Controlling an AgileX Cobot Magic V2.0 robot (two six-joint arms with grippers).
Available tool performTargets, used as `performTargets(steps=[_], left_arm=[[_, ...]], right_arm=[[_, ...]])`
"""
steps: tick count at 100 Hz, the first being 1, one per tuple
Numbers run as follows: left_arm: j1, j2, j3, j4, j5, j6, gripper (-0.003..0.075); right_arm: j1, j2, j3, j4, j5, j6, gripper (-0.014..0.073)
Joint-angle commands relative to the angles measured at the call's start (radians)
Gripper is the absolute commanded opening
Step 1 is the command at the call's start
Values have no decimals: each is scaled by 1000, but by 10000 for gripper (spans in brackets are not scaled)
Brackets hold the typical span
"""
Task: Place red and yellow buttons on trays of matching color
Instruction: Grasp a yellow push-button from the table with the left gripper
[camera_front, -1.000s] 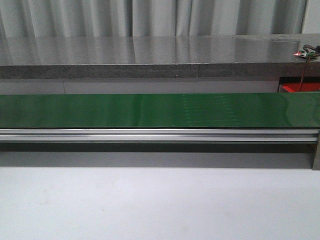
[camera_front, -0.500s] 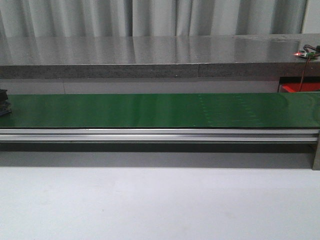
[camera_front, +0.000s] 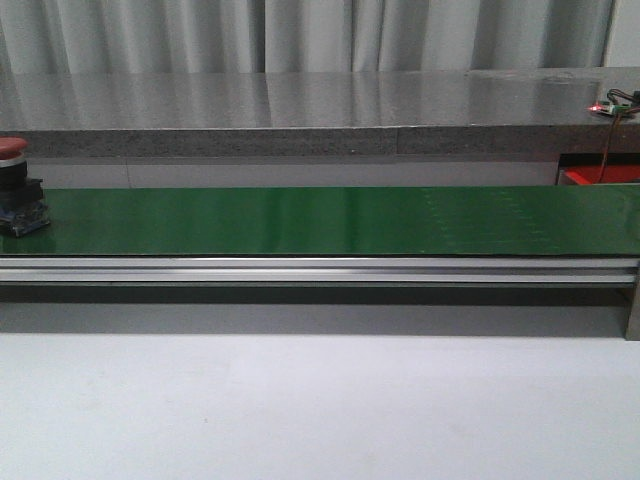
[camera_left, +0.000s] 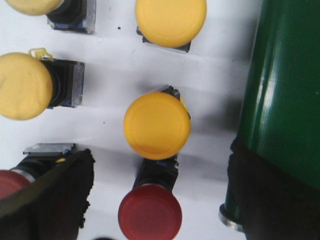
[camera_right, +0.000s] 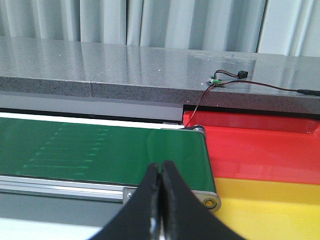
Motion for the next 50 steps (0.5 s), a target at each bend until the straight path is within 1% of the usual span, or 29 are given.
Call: performTargets(steps=[1,25,50], left_arm=[[0,-39,-32,-15,-54,-9,547],[0,17,-32,-33,-63,-9,547],[0,38,-32,-35,-117,-9,547]], right_arm=[[-3,-19,-19,-2,-73,-4,-72],[-3,-19,-19,-2,-73,-4,-72],[-3,-19,-19,-2,-73,-4,-72]])
